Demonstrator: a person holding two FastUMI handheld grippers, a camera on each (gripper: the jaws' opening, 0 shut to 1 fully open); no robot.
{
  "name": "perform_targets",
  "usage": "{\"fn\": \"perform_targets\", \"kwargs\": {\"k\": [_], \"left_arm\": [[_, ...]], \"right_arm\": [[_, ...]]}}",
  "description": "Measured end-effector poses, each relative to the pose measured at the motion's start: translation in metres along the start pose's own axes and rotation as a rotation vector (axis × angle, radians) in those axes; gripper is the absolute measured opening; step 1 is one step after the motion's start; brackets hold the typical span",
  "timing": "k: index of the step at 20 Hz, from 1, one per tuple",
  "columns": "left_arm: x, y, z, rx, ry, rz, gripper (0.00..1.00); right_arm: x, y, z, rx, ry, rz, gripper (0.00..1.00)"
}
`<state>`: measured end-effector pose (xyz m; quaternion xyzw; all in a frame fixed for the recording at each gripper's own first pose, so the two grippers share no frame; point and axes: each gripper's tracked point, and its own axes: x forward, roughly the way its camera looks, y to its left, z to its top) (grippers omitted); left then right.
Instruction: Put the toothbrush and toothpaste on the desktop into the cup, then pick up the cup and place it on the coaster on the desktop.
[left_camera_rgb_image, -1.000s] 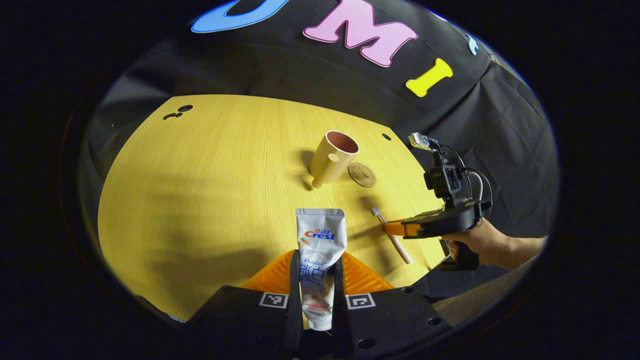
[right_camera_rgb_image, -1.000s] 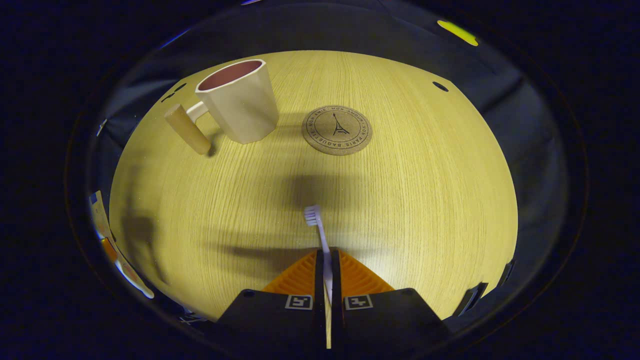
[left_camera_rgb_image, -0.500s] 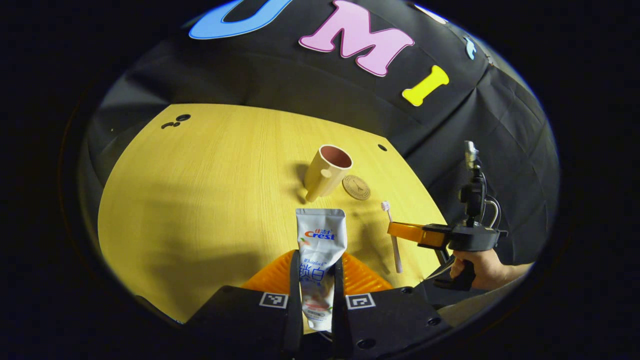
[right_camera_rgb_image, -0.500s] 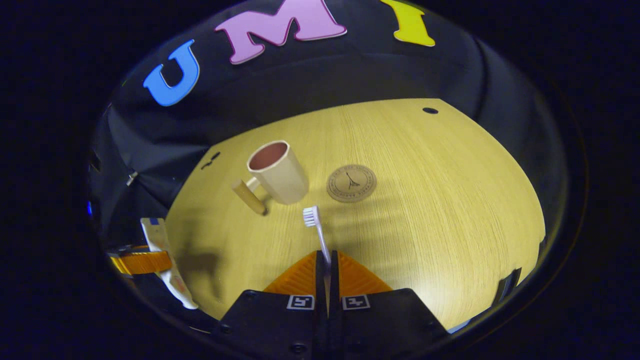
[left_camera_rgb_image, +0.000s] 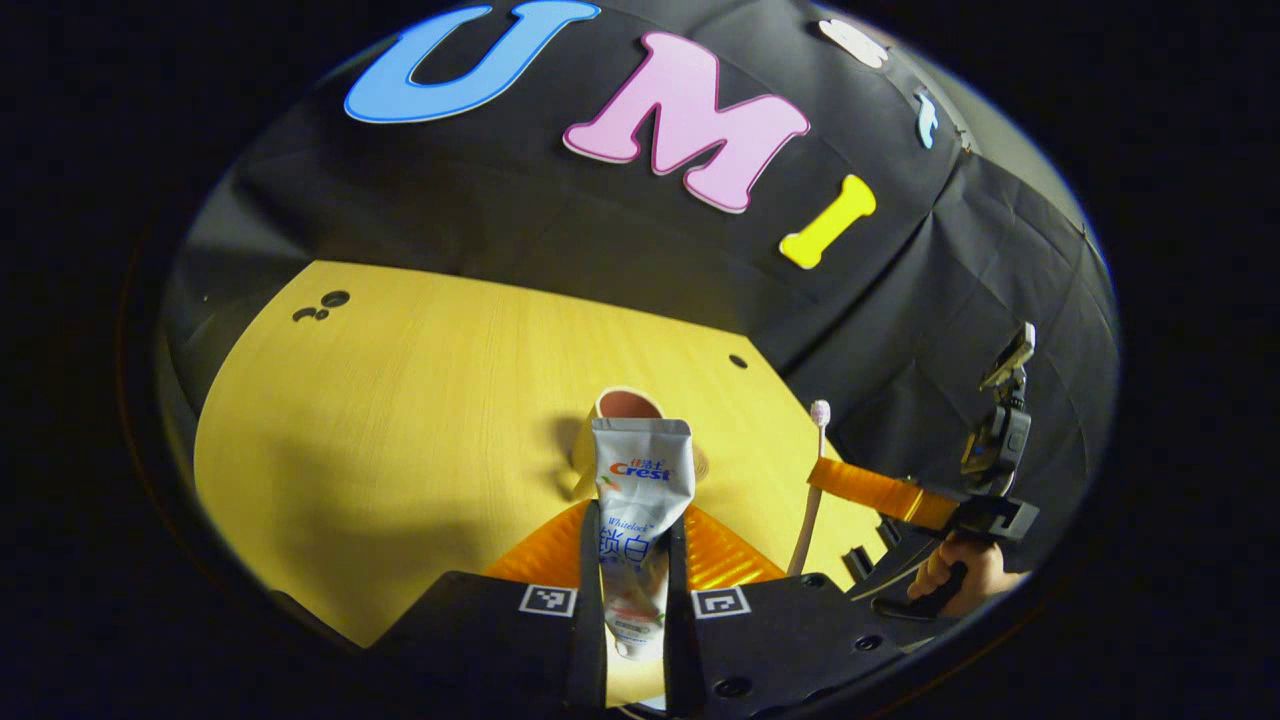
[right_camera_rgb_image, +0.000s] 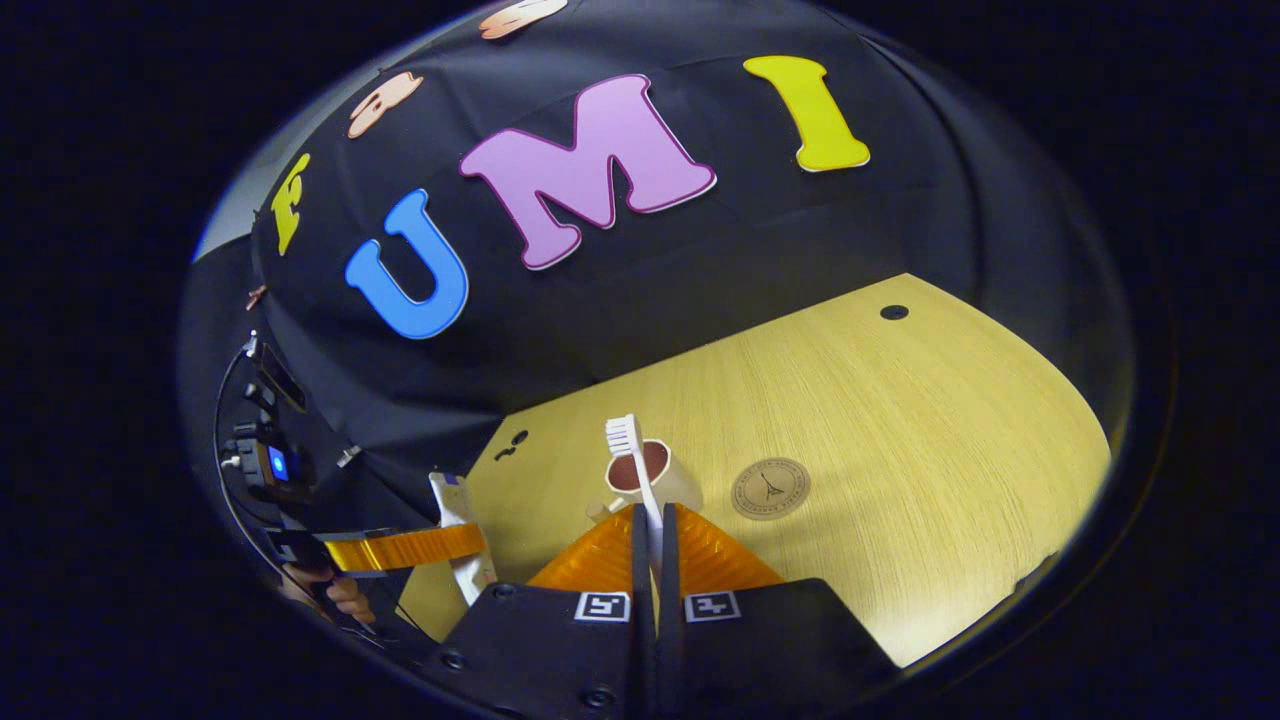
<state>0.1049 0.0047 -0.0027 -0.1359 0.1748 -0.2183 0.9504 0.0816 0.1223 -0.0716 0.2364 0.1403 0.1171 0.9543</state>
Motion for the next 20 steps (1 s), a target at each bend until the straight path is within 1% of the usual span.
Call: {"fn": "perform_targets", "kwargs": {"k": [2,4,5,6,9,11,14,15,17,20], "left_arm": [[0.010,-0.008,0.024,0.005,-0.057,-0.027,0.28],[0.020,-0.012,0.045,0.031,-0.112,-0.045,0.27],[0.027,-0.015,0.056,0.049,-0.139,-0.054,0.32],[0.033,-0.019,0.068,0.067,-0.167,-0.067,0.27],[0.049,-0.027,0.092,0.108,-0.236,-0.112,0.27],[0.059,-0.030,0.102,0.124,-0.271,-0.128,0.27],[0.073,-0.030,0.121,0.149,-0.345,-0.128,0.27],[0.082,-0.028,0.125,0.161,-0.352,-0.118,0.27],[0.101,-0.021,0.127,0.168,-0.351,-0.093,0.27],[0.135,-0.012,0.125,0.140,-0.338,-0.094,0.27]], "right_arm": [[-0.002,0.004,0.010,0.016,-0.019,0.017,0.05],[-0.004,0.003,0.015,0.017,-0.026,0.019,0.05],[-0.005,0.002,0.018,0.016,-0.028,0.020,0.05],[-0.006,0.001,0.018,0.019,-0.026,0.018,0.05],[-0.007,-0.004,0.023,0.038,-0.026,0.015,0.05],[-0.007,-0.010,0.026,0.046,-0.028,0.004,0.05],[-0.010,-0.016,0.027,0.052,-0.035,-0.013,0.05],[-0.011,-0.019,0.028,0.053,-0.038,-0.021,0.05],[-0.014,-0.023,0.027,0.058,-0.043,-0.038,0.05],[-0.020,-0.028,0.021,0.072,-0.047,-0.057,0.05]]}}
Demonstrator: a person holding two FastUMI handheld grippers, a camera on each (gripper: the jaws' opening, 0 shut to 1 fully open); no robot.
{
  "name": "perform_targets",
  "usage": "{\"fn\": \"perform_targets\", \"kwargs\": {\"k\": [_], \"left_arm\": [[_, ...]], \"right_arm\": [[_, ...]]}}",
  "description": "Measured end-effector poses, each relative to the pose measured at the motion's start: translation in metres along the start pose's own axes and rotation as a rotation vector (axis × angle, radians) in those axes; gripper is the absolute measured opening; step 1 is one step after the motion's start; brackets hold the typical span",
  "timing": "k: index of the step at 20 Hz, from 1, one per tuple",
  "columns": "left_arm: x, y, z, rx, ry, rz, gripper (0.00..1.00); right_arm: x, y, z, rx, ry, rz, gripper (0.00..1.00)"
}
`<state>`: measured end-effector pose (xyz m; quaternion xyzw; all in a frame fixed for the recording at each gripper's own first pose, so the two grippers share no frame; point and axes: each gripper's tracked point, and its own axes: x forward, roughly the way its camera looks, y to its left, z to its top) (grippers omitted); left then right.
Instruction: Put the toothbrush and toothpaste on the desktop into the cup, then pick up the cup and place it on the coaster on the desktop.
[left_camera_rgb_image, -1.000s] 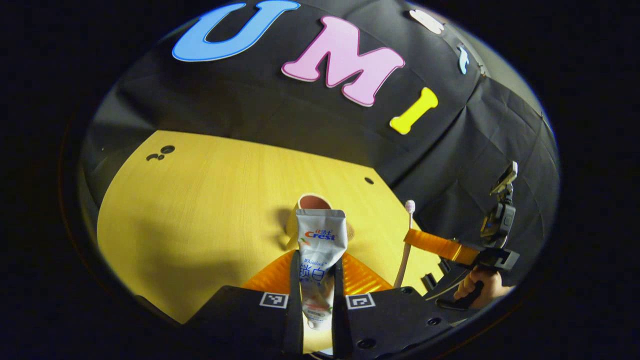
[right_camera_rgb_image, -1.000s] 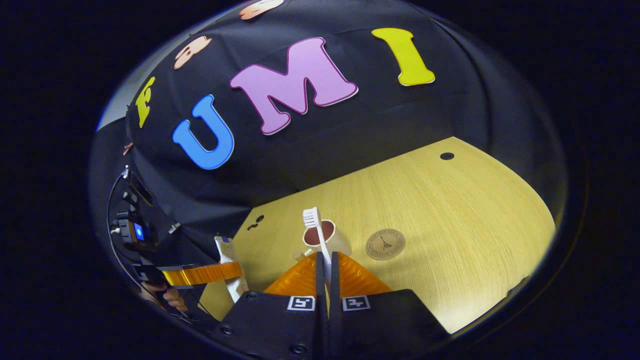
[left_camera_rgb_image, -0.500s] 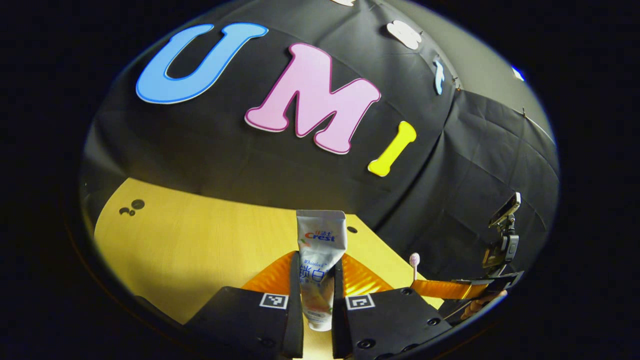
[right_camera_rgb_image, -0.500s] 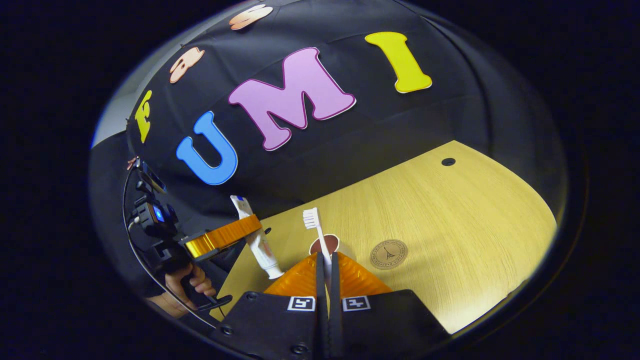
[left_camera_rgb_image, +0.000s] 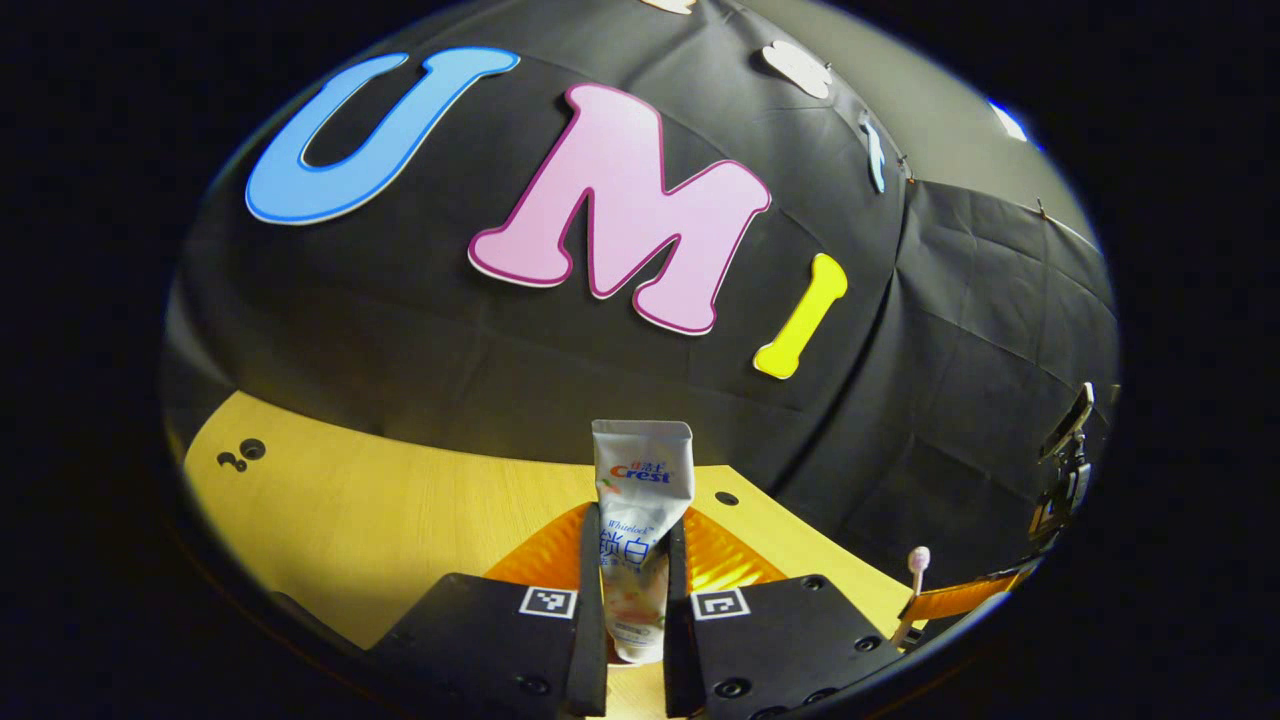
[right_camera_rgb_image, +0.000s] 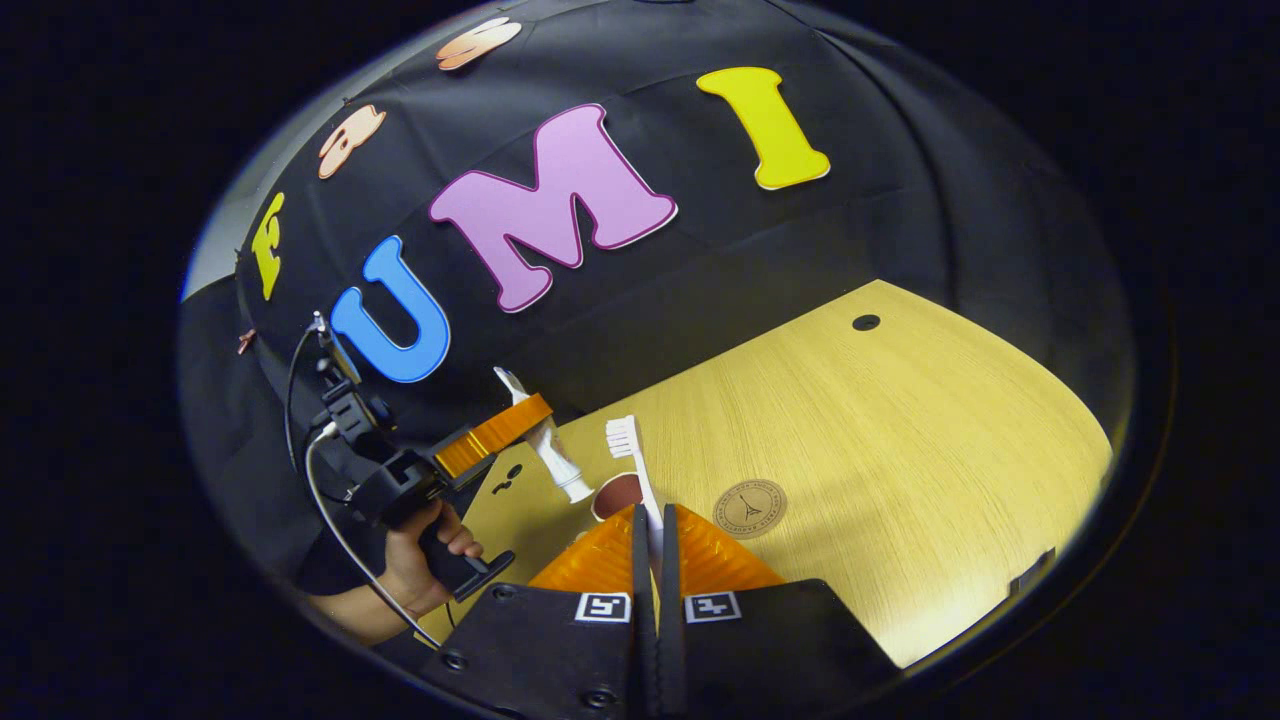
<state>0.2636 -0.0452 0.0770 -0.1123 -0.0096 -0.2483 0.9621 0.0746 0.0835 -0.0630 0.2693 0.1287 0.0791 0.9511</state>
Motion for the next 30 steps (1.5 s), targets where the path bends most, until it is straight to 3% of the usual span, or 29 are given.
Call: {"fn": "perform_targets", "kwargs": {"k": [9,11,12,14,15,17,28,29,30], "left_arm": [[0.031,0.020,-0.055,0.127,0.087,0.019,0.27],[0.033,0.023,-0.064,0.146,0.104,0.019,0.29],[0.033,0.022,-0.069,0.147,0.114,0.013,0.34],[0.032,0.025,-0.075,0.153,0.130,0.010,0.27],[0.030,0.025,-0.078,0.155,0.136,0.008,0.33],[0.027,0.026,-0.083,0.157,0.146,0.005,0.35],[0.014,0.020,-0.099,0.184,0.200,0.002,0.46],[0.011,0.018,-0.097,0.190,0.194,0.001,0.59],[0.009,0.016,-0.094,0.197,0.191,-0.002,0.52]], "right_arm": [[-0.021,-0.013,-0.004,0.020,-0.021,-0.064,0.05],[-0.021,-0.014,-0.004,0.029,-0.027,-0.072,0.05],[-0.021,-0.014,-0.005,0.030,-0.028,-0.075,0.05],[-0.021,-0.014,-0.006,0.034,-0.031,-0.080,0.05],[-0.020,-0.014,-0.005,0.037,-0.034,-0.081,0.05],[-0.019,-0.014,-0.005,0.040,-0.036,-0.083,0.05],[-0.015,0.000,-0.004,0.054,-0.025,-0.041,0.05],[-0.014,0.001,-0.003,0.055,-0.022,-0.034,0.05],[-0.012,0.004,-0.002,0.059,-0.021,-0.026,0.05]]}}
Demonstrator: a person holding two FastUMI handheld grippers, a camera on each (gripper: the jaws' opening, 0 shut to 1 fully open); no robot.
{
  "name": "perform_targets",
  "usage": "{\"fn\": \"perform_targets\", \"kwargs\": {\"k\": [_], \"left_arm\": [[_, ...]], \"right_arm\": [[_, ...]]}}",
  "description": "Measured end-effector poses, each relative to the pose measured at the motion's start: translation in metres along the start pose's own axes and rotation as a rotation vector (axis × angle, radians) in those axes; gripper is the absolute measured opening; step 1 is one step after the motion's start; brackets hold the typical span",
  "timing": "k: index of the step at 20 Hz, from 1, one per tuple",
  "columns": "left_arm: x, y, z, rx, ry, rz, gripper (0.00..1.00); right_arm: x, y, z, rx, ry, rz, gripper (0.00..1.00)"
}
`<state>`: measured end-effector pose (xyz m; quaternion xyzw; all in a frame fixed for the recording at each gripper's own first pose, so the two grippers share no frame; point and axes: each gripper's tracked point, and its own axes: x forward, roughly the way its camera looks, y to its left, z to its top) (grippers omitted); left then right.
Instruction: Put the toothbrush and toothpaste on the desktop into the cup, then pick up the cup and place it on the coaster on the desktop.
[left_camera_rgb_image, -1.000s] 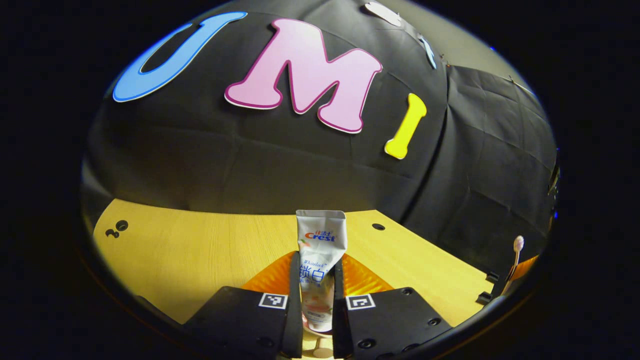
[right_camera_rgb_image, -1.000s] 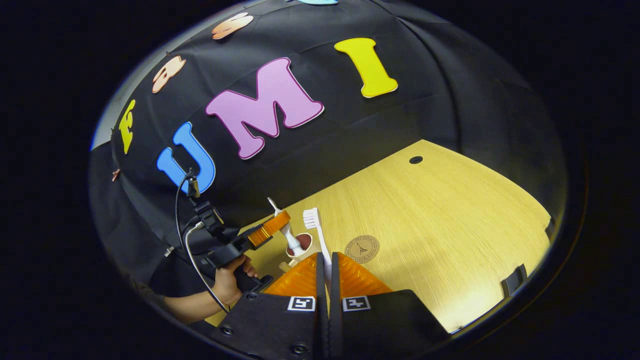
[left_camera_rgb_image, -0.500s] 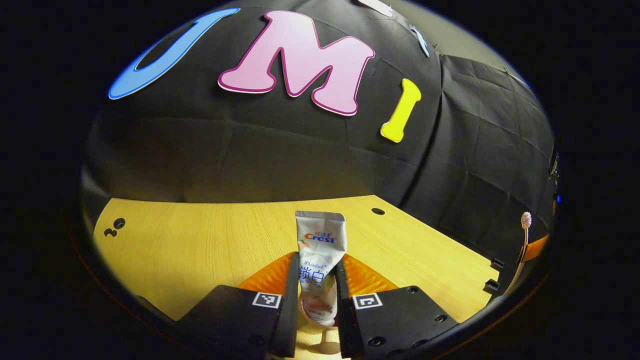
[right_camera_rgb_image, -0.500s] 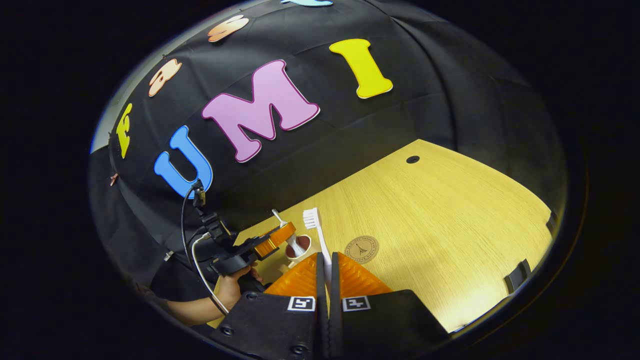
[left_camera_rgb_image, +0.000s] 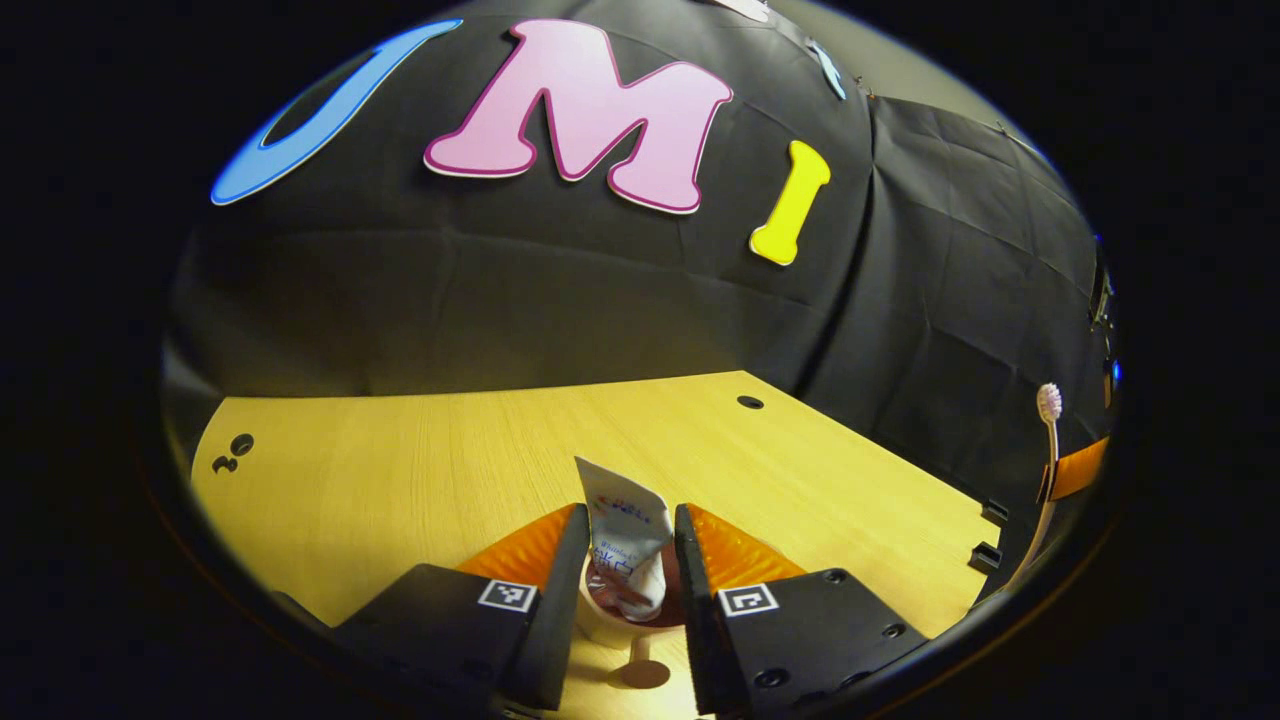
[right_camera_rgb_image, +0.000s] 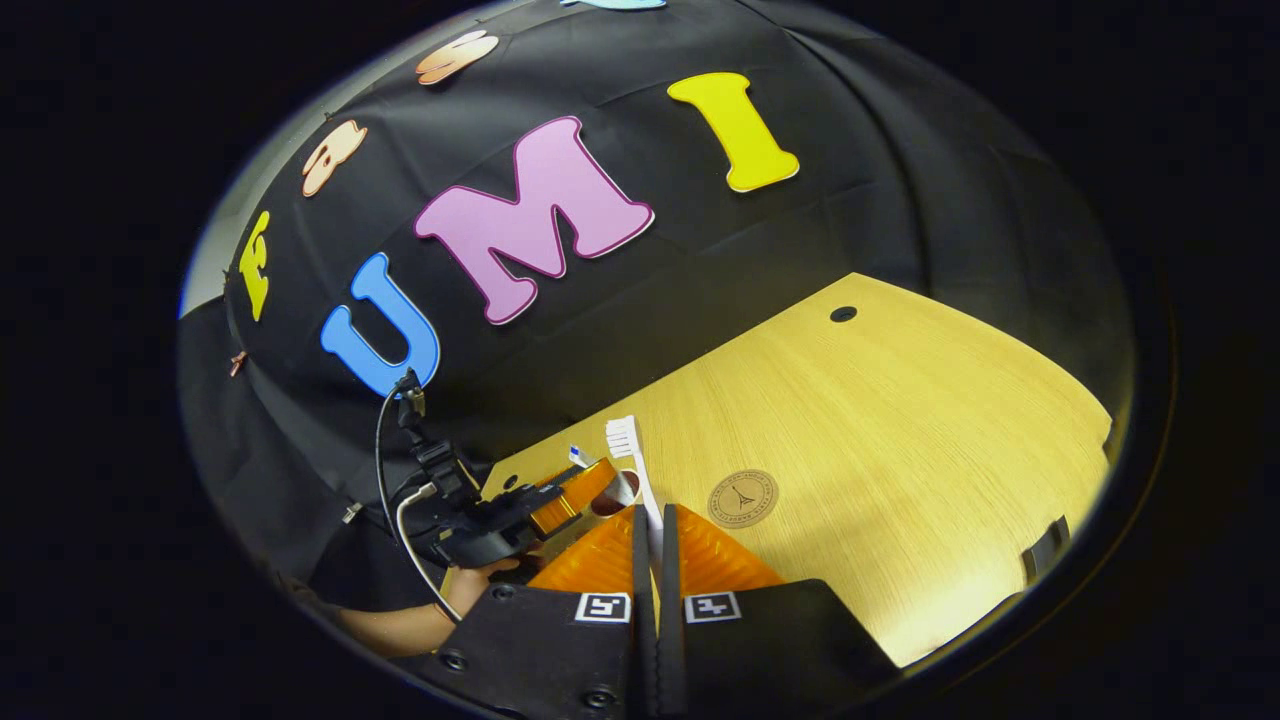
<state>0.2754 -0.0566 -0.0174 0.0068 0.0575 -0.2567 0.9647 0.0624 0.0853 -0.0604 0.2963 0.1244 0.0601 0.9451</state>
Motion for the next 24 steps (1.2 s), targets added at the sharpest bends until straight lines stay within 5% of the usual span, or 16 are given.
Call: {"fn": "perform_targets", "kwargs": {"k": [5,16,24], "left_arm": [[-0.033,-0.004,0.008,0.015,0.001,0.013,0.66],[-0.170,0.017,-0.009,-0.114,0.045,0.123,0.66],[-0.221,0.018,-0.045,-0.194,0.091,0.200,0.66]], "right_arm": [[0.018,0.023,0.017,0.004,-0.023,0.081,0.05],[0.107,0.064,0.064,-0.017,-0.130,0.264,0.05],[0.181,0.070,0.089,-0.016,-0.225,0.357,0.05]]}}
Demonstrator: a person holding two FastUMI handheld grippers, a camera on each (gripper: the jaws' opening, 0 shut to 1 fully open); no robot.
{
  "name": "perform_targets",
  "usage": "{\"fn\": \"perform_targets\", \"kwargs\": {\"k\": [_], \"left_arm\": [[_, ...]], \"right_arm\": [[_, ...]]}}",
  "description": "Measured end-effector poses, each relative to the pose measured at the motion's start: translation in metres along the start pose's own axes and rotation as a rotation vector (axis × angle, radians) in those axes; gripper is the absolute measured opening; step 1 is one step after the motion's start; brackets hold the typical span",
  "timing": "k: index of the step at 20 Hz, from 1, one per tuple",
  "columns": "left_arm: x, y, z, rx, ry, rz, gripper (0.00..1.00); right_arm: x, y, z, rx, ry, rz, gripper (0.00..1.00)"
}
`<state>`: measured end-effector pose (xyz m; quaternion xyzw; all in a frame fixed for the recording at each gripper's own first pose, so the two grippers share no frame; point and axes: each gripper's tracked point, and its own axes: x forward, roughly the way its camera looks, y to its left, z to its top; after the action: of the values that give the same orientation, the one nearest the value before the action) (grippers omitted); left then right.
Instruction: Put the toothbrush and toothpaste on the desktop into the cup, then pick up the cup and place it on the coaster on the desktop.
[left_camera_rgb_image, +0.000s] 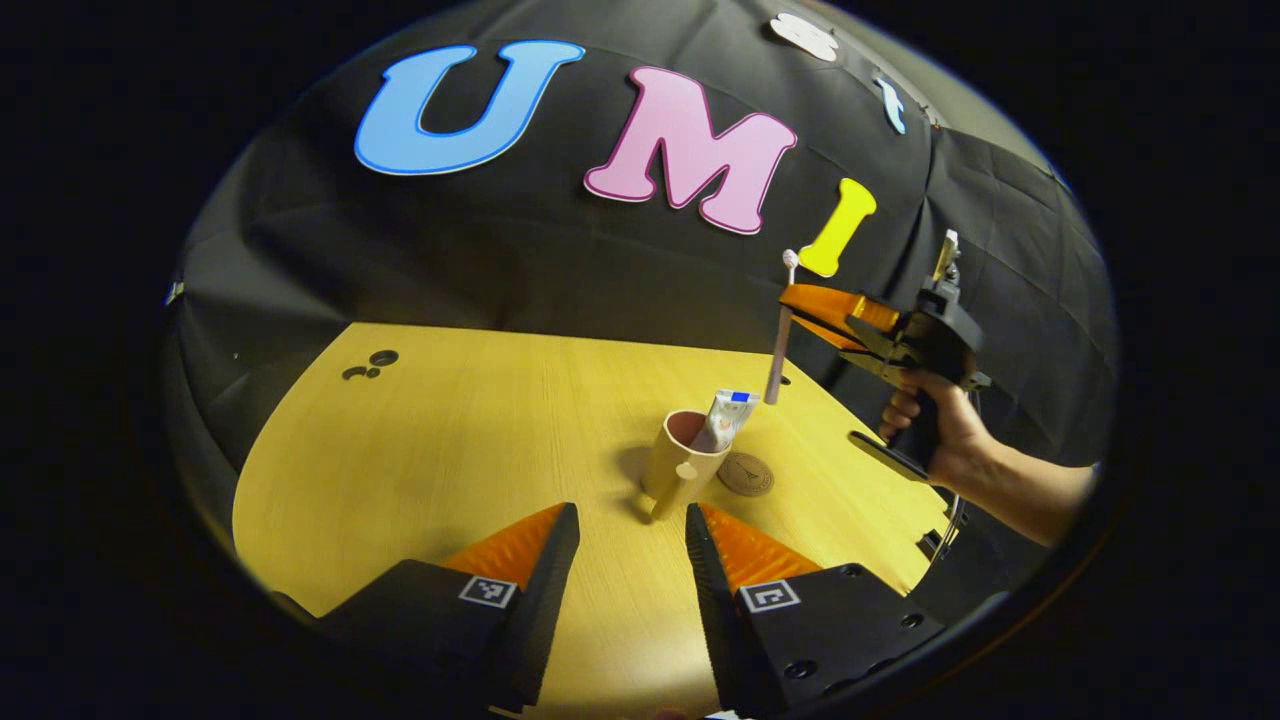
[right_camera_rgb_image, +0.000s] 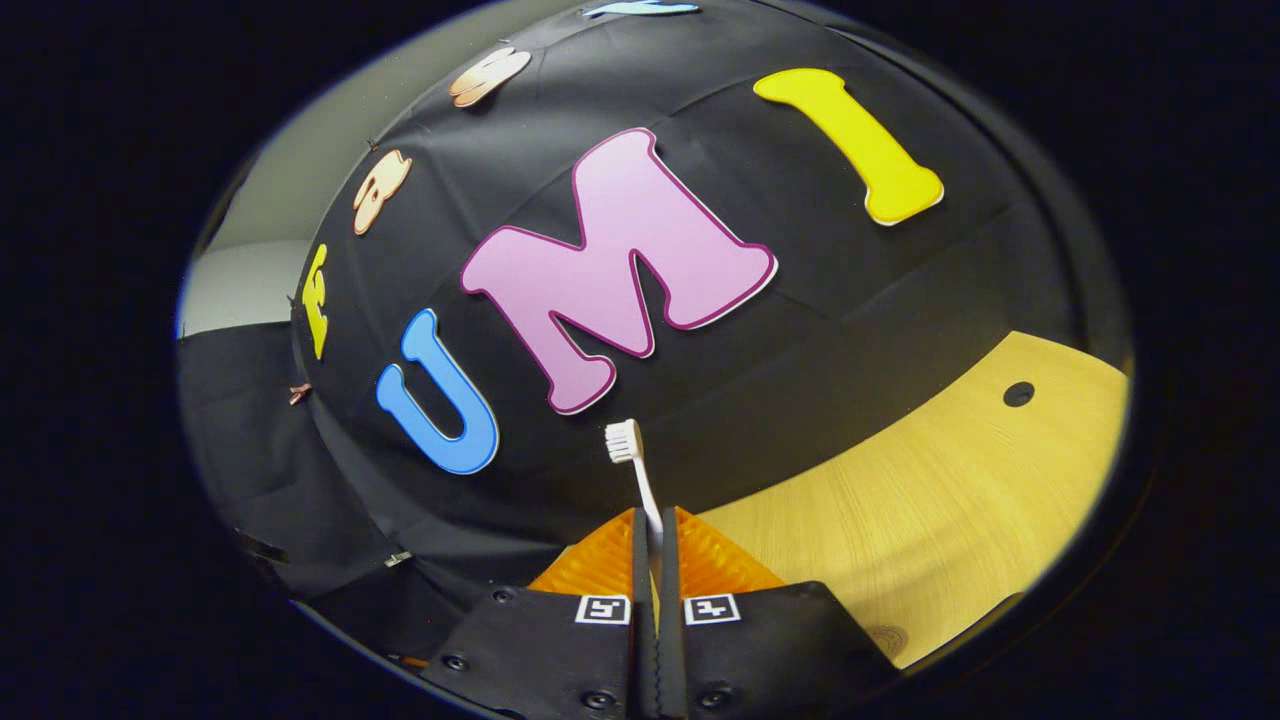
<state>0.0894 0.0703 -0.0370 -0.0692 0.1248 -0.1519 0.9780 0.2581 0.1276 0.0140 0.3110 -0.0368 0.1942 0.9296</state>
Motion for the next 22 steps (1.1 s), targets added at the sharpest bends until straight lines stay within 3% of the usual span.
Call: {"fn": "perform_targets", "kwargs": {"k": [4,8,16,22], "left_arm": [[-0.010,0.009,-0.007,-0.055,-0.003,0.050,0.66],[-0.016,0.018,-0.017,-0.114,0.001,0.091,0.66],[-0.027,0.014,-0.044,-0.133,0.026,0.138,0.66],[-0.028,0.004,-0.050,-0.130,0.032,0.150,0.66]], "right_arm": [[0.023,0.007,-0.030,0.004,0.003,0.127,0.05],[0.033,0.006,-0.065,-0.042,0.053,0.184,0.05],[0.032,-0.008,-0.108,-0.093,0.142,0.190,0.05],[0.020,-0.016,-0.111,-0.097,0.173,0.183,0.07]]}}
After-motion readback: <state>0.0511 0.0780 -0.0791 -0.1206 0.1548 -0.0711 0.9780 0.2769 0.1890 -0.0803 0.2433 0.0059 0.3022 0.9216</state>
